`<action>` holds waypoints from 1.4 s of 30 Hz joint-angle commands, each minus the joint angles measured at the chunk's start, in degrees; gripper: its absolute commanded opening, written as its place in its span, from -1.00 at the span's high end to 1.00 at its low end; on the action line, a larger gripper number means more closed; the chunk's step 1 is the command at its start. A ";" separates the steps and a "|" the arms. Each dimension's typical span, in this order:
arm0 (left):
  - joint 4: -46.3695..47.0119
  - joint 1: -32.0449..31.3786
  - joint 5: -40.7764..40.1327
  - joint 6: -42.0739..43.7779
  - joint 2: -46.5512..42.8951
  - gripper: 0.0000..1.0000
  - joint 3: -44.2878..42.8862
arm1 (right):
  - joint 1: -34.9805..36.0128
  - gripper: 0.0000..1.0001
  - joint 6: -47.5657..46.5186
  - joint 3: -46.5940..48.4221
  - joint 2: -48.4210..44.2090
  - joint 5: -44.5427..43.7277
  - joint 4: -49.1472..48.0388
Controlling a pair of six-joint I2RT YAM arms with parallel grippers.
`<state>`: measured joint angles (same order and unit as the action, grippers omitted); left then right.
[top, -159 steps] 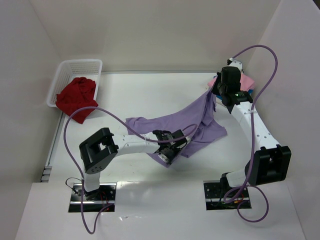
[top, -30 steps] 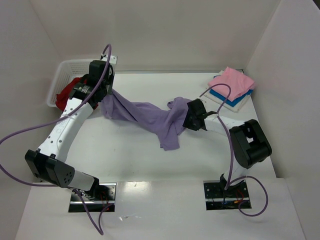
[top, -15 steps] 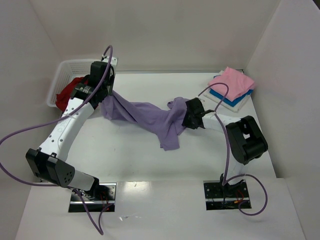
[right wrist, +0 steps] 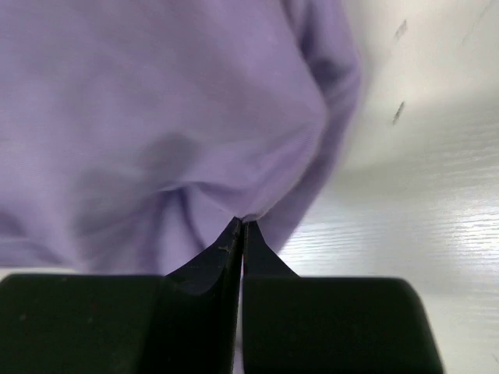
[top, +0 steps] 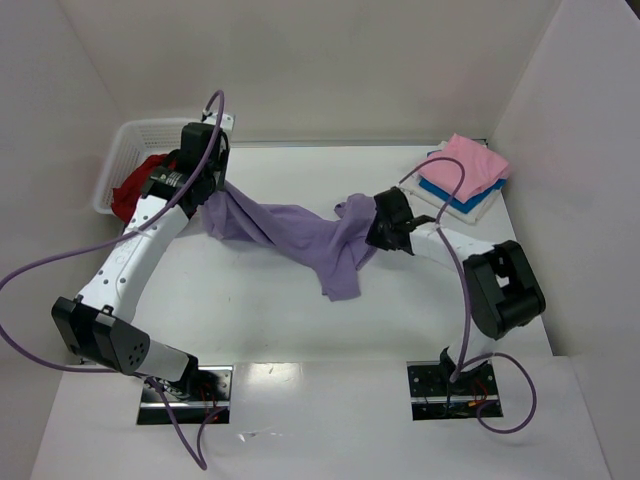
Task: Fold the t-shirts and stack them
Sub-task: Flatten out the tshirt
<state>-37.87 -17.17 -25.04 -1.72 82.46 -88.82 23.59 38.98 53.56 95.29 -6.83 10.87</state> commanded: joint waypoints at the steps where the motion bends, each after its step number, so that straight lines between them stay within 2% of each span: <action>1: 2.71 -0.15 -1.77 -0.83 -0.62 1.00 -0.13 | -0.48 1.00 -0.13 6.55 -9.40 -3.27 0.90; 4: 3.67 3.52 -0.46 -0.83 -1.16 1.00 -5.20 | -3.10 1.00 -1.88 13.64 -14.76 -3.80 2.57; 7: 4.47 8.46 7.00 -2.24 -0.11 1.00 -15.30 | -6.71 1.00 -4.17 26.74 -15.39 -4.51 3.88; 9: 4.47 8.47 8.69 -2.24 1.30 1.00 -21.11 | -8.03 1.00 -6.71 34.90 -12.77 -3.63 6.25; 10: 3.25 8.47 9.56 -1.46 3.04 1.00 -23.92 | -8.04 1.00 -10.03 43.82 -11.45 -5.02 10.35; 13: 1.22 8.47 10.10 -0.22 4.56 1.00 -33.94 | -8.91 1.00 -15.93 59.68 -7.67 -8.19 16.01; 15: 1.22 8.47 10.10 0.31 2.72 1.00 -36.41 | -9.96 1.00 -17.88 62.88 -7.66 -8.20 16.55; 20: 0.69 8.47 12.47 -0.22 -2.90 1.00 -36.35 | -10.59 1.00 -19.21 64.21 -15.29 -7.50 15.58; 21: 1.30 8.47 12.47 -0.22 -5.00 1.00 -35.82 | -10.59 1.00 -19.90 62.12 -18.00 -7.50 14.62; 26: 2.08 8.47 3.45 0.40 -11.16 1.00 -33.19 | -10.59 1.00 -21.31 61.05 -24.87 -12.85 14.97; 31: 1.04 8.47 -2.46 1.11 -13.29 1.00 -31.51 | -10.59 1.00 -22.02 58.33 -27.34 -17.34 16.28; 36: 2.97 8.47 -6.86 0.57 -15.66 1.00 -21.78 | -10.59 1.00 -22.01 52.98 -30.42 -22.87 15.59; 42: 5.60 8.47 -6.25 1.10 -16.19 1.00 -16.92 | -10.59 1.00 -22.02 49.37 -32.44 -25.86 16.11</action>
<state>-36.67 -8.84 -28.23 -1.67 66.15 -107.13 13.45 18.24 104.55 63.66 -27.22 28.60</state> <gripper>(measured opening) 0.008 0.006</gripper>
